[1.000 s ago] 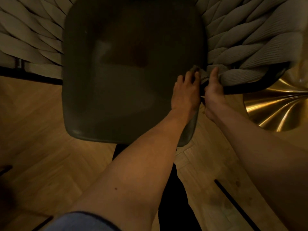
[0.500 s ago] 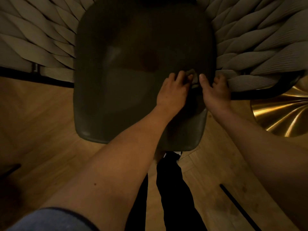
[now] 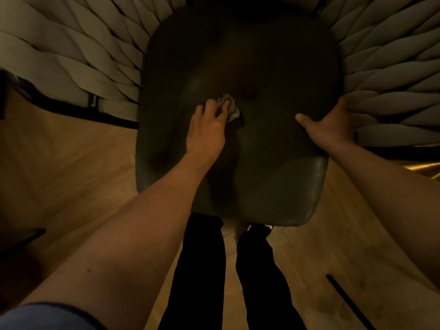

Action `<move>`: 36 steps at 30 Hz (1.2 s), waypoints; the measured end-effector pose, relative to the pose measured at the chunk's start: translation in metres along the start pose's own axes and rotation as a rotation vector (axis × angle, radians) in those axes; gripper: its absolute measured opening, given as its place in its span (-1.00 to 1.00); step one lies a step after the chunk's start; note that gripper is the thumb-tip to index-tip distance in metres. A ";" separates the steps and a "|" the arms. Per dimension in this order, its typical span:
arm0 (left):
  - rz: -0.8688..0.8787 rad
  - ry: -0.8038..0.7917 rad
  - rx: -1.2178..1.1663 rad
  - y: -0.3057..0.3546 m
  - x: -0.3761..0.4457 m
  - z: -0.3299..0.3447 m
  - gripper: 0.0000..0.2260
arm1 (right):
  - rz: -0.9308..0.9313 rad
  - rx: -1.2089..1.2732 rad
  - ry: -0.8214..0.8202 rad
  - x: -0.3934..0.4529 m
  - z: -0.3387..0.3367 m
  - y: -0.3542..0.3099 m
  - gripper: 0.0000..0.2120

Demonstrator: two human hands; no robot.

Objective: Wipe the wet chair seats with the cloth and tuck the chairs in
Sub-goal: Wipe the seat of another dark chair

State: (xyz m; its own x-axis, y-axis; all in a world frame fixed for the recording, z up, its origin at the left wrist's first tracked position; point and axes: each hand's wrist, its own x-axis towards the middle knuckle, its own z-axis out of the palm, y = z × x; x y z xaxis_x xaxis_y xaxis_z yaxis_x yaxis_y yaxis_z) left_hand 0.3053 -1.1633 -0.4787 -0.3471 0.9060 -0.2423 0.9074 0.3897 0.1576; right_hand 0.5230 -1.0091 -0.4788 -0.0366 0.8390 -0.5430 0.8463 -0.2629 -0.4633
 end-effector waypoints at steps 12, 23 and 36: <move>-0.198 0.087 -0.082 -0.087 -0.006 -0.012 -0.62 | -0.001 -0.045 0.033 0.002 0.003 0.001 -0.05; -0.500 0.172 -0.139 -0.141 0.003 -0.015 -0.70 | 0.036 0.046 0.015 0.002 -0.002 0.004 -0.01; -0.511 0.187 -0.253 -0.109 0.020 -0.013 -0.76 | 0.269 0.456 0.038 0.000 -0.014 -0.005 0.03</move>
State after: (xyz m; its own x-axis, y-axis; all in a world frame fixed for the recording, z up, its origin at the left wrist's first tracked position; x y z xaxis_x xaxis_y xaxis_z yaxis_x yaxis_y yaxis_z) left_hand 0.1961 -1.1852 -0.4886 -0.7812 0.5981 -0.1788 0.5378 0.7903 0.2937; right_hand 0.5265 -1.0014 -0.4667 0.1768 0.7275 -0.6629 0.5056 -0.6450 -0.5730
